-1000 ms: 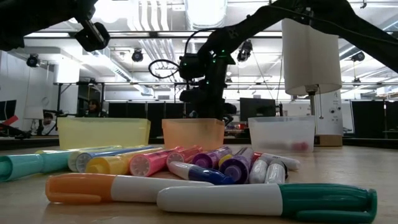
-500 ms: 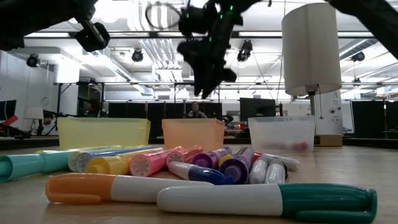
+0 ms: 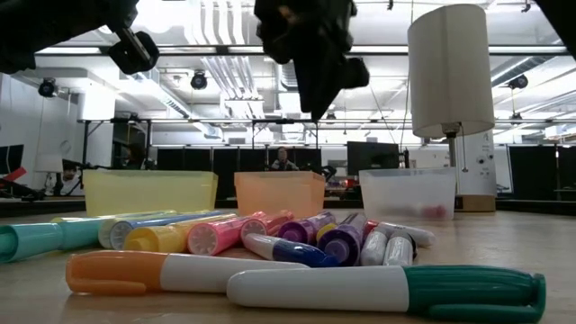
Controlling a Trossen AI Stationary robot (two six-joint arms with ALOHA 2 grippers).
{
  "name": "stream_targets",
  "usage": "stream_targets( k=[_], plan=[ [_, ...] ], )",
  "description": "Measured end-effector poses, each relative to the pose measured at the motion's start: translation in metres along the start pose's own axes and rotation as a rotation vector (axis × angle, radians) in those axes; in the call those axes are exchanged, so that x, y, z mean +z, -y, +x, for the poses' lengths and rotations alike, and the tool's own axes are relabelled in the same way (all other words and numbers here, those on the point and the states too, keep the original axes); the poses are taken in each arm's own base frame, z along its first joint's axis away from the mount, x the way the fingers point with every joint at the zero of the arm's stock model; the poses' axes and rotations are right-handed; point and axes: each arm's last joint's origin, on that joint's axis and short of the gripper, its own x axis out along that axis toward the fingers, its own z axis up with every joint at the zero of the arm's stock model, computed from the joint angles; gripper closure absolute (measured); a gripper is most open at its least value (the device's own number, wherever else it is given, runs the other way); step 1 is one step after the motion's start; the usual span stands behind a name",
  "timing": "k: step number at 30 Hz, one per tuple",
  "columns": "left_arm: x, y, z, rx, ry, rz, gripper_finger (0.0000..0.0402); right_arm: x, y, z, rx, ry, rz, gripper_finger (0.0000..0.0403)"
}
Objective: Pick & Place Markers
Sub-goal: Put the red pen into the orange bin
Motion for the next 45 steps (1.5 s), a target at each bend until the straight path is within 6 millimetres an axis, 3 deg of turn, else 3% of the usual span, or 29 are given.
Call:
stream_targets(
  k=[8,19,31,45],
  plan=[
    [0.0,0.0,0.0,0.0,0.0,-0.002,0.0392,-0.039,-0.028,0.02,-0.073,-0.027,0.078,0.0305],
    [0.0,0.0,0.0,0.0,0.001,-0.001,0.0392,-0.077,-0.03,0.058,-0.171,-0.139,0.186,0.0276],
    [0.0,0.0,0.0,0.001,0.001,0.0,0.0392,-0.089,-0.046,0.073,-0.069,-0.107,0.242,0.0268],
    [0.0,0.0,0.0,0.001,0.001,-0.001,0.0392,-0.096,-0.044,0.093,-0.048,-0.109,0.286,0.0269]
  ],
)
